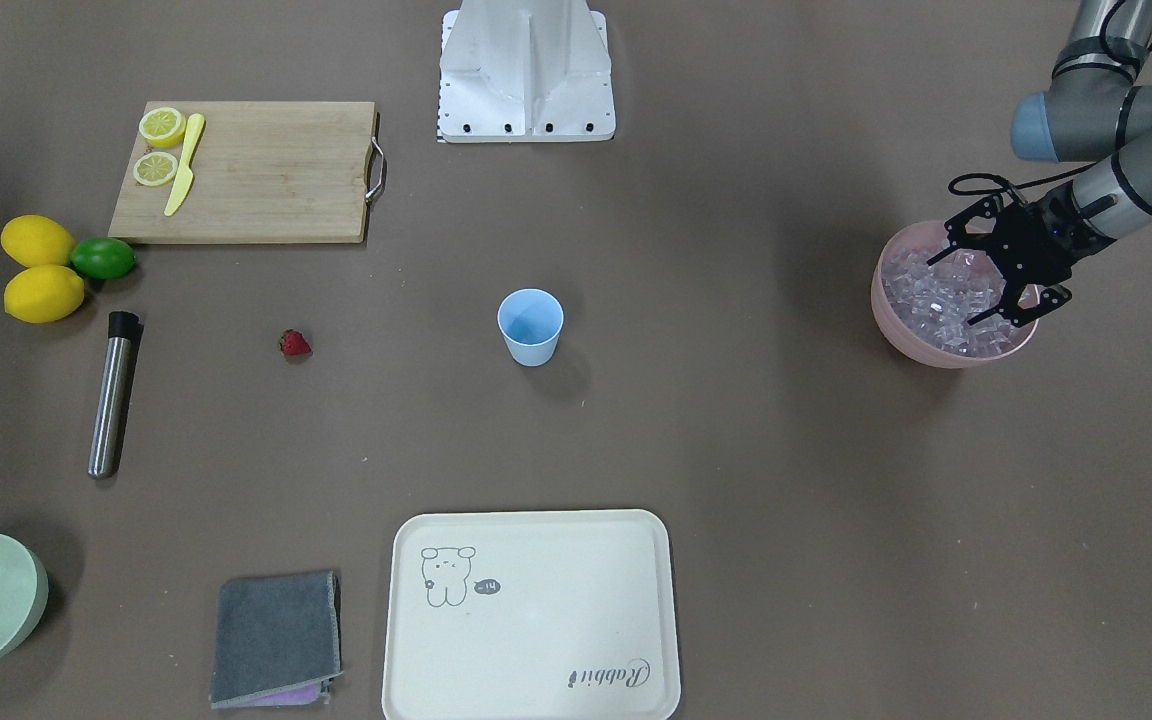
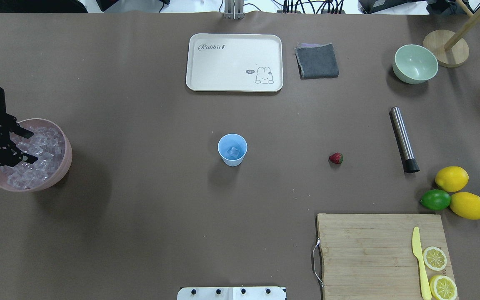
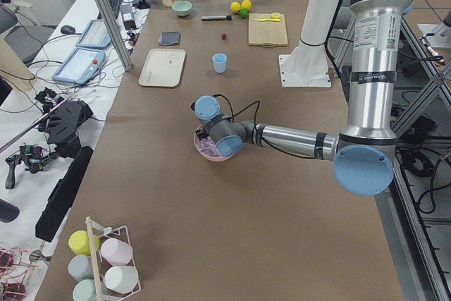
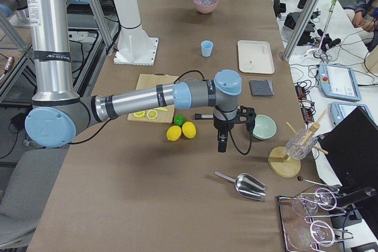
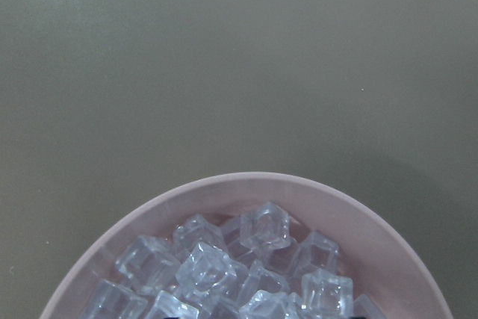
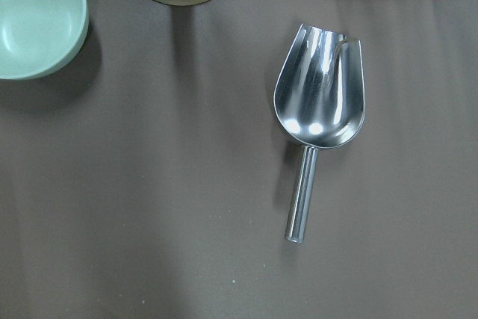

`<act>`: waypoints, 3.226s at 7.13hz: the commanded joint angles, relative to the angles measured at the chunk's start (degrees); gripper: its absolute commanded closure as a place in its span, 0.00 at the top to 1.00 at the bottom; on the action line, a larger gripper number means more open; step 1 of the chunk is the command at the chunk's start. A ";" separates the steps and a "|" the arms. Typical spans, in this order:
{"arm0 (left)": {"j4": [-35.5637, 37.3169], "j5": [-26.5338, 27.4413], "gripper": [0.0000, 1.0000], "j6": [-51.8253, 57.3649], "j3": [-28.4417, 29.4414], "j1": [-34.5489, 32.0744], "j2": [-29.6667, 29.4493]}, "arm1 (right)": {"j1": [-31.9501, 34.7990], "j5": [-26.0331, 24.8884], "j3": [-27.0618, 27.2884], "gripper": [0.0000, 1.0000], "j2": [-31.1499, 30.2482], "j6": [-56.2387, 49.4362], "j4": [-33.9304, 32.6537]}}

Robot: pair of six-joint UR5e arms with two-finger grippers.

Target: Mash ice and strawberries in cup

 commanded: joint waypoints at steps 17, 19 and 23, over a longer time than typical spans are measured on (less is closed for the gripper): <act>2.44 8.49 0.96 -0.58 0.13 1.81 -0.30 | 0.00 0.18 -1.40 1.00 -1.12 0.00 2.89; 2.44 8.67 0.96 -0.67 -0.40 1.81 -0.12 | 0.00 0.27 -1.50 1.00 -1.12 0.09 3.25; 2.26 10.76 0.96 -0.58 -0.93 4.00 -0.21 | 0.00 0.27 -1.59 1.00 -1.47 0.00 3.25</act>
